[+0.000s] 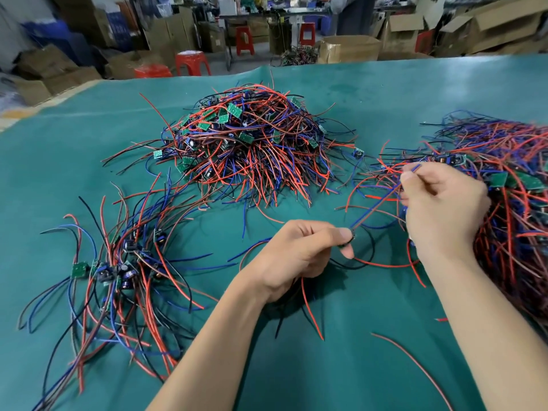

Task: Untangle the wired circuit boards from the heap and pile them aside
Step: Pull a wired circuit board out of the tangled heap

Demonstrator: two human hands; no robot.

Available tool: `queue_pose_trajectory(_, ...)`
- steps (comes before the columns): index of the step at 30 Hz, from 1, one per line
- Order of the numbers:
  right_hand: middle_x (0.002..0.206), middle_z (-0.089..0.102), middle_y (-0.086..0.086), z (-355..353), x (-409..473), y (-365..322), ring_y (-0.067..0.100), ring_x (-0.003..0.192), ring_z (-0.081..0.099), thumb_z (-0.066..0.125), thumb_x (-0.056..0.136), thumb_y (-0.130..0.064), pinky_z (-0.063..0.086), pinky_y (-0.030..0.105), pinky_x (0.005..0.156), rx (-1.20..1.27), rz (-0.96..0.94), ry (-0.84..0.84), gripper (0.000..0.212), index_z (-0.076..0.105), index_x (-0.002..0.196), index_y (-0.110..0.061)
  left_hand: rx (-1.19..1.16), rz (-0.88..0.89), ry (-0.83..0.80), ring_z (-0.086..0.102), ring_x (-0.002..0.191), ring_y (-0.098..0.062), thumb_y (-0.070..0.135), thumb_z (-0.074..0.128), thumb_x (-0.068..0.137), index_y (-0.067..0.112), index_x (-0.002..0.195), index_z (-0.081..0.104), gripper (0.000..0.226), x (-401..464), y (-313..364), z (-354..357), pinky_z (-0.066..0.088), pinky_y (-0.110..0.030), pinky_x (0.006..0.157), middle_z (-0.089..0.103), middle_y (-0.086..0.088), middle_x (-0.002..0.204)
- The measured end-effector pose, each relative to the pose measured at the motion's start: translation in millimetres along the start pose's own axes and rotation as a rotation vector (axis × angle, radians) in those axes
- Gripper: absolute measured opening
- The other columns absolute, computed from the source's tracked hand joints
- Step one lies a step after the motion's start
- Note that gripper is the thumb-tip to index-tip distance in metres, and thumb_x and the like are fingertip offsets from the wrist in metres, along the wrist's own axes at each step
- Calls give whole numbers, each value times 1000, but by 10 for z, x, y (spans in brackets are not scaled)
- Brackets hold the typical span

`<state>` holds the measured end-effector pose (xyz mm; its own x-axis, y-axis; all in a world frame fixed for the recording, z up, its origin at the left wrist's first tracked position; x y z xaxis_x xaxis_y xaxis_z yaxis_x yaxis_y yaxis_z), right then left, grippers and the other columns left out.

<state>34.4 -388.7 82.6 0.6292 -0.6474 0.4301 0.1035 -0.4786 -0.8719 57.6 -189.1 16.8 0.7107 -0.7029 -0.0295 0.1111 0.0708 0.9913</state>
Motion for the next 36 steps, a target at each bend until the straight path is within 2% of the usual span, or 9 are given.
queue_pose_trajectory(7, 89, 74, -1, -297, -89, -46, 17, 76, 69, 68, 89, -38, 57, 46, 80, -33, -99, 307, 14, 71, 97, -27, -121, -2, 50, 29, 49, -11, 25, 55, 98, 7, 96, 69, 24, 7, -19, -88, 19, -26, 52, 43, 3, 57)
queue_pose_trajectory(9, 73, 70, -7, -48, -197, -195, 9, 67, 63, 65, 90, -44, 55, 41, 74, -82, -169, 148, 22, 69, 82, -23, -160, 6, 97, 39, 55, -9, 19, 52, 100, 7, 104, 67, 20, 2, -11, -127, 24, -25, 56, 54, 2, 67)
queue_pose_trajectory(11, 65, 70, -7, 405, -329, -239, 6, 62, 63, 61, 85, -55, 52, 35, 69, -82, -140, -226, 40, 70, 72, -18, -180, 21, 105, 43, 59, -8, 10, 49, 101, 10, 100, 66, 17, -2, 2, -136, 26, -24, 57, 59, 2, 75)
queue_pose_trajectory(14, 66, 71, -7, 832, -609, -306, 2, 62, 63, 66, 82, -58, 47, 27, 69, -21, -162, -657, 36, 75, 75, -24, -153, 37, 100, 45, 58, -8, 3, 48, 100, 8, 90, 61, 18, -8, 26, -136, 29, -21, 54, 63, 0, 79)
queue_pose_trajectory(19, 67, 72, 6, 848, -590, -215, 20, 70, 69, 81, 68, -57, 56, 53, 84, 174, -47, -749, 49, 80, 99, -19, -180, 4, 133, 52, 52, -10, 5, 48, 100, 5, 87, 65, 22, -9, -6, -165, 35, -16, 46, 70, -7, 79)
queue_pose_trajectory(21, 71, 73, 8, 861, -607, -240, 21, 71, 69, 82, 71, -48, 56, 51, 85, 220, -49, -793, 42, 80, 99, -16, -193, -18, 134, 54, 47, -10, 8, 49, 101, 8, 81, 65, 25, -7, -33, -162, 34, -16, 41, 70, -8, 73)
queue_pose_trajectory(31, 80, 78, -10, 683, -439, -266, 3, 72, 67, 74, 80, -32, 53, 32, 76, 228, -88, -534, 10, 81, 85, -37, -131, -25, 45, 54, 44, -8, 13, 48, 102, 8, 93, 67, 21, -23, 7, -89, 22, -15, 34, 68, -5, 66)
queue_pose_trajectory(33, 80, 77, -16, 576, -336, -228, 0, 71, 65, 73, 80, -34, 57, 38, 75, 197, -83, -429, 16, 78, 82, -49, -106, -30, -3, 53, 44, -8, 13, 49, 101, 9, 92, 68, 21, -34, 8, -39, 22, -15, 35, 68, -5, 66)
queue_pose_trajectory(36, 71, 72, -21, 342, -187, -178, -4, 67, 62, 71, 81, -40, 59, 43, 79, 91, -100, -244, 8, 79, 84, -40, -68, -35, -49, 51, 44, -7, 12, 49, 101, 10, 91, 69, 22, -49, 15, 13, 22, -16, 37, 67, -4, 65)
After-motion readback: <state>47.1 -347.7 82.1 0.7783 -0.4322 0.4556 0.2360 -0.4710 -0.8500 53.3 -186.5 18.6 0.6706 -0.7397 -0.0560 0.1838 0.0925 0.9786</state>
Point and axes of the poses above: each hand's wrist, its own x-axis towards the middle knuckle, its own z-axis out of the palm, y = z × x, the point moved 10 cm from there along x, towards the middle knuckle
